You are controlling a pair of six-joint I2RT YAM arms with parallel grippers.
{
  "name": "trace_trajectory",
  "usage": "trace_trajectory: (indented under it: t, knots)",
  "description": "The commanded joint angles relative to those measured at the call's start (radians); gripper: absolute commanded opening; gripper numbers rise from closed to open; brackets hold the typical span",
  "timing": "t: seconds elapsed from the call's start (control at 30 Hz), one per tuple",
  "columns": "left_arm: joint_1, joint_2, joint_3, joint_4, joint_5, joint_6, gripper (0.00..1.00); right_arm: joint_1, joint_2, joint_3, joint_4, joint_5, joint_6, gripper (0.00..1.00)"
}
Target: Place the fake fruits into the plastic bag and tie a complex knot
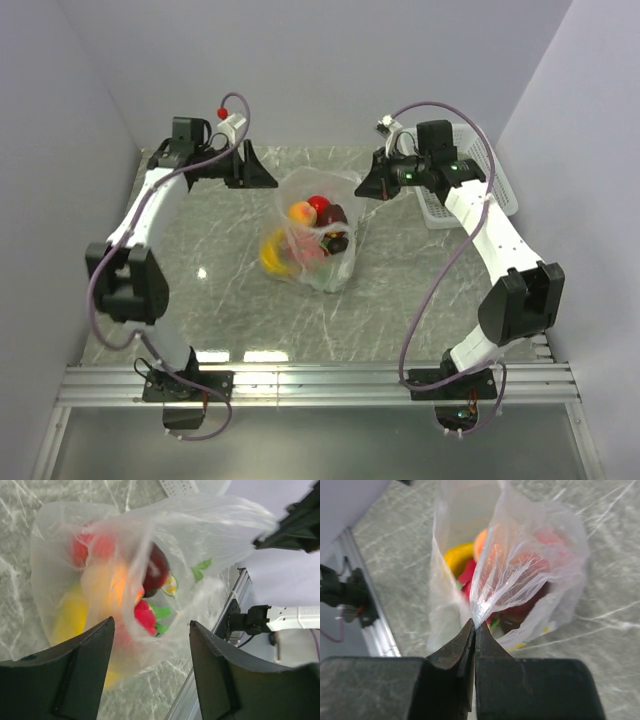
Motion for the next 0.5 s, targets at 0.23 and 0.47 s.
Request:
trace_trajectory:
  t: [0.23,0.47]
  knots:
    - [-0.175,-0.47,-0.292,0.029,-0.206,0.113,0.72,0.004,-0.134,-0.147,0.139,-0.093,0.233,0.0]
    - [-0.486,-0.597,-0.485,0.096,-0.332,0.101,0.69,0.004,-0.154,-0.164,0.165,-0.079,0.285,0.0]
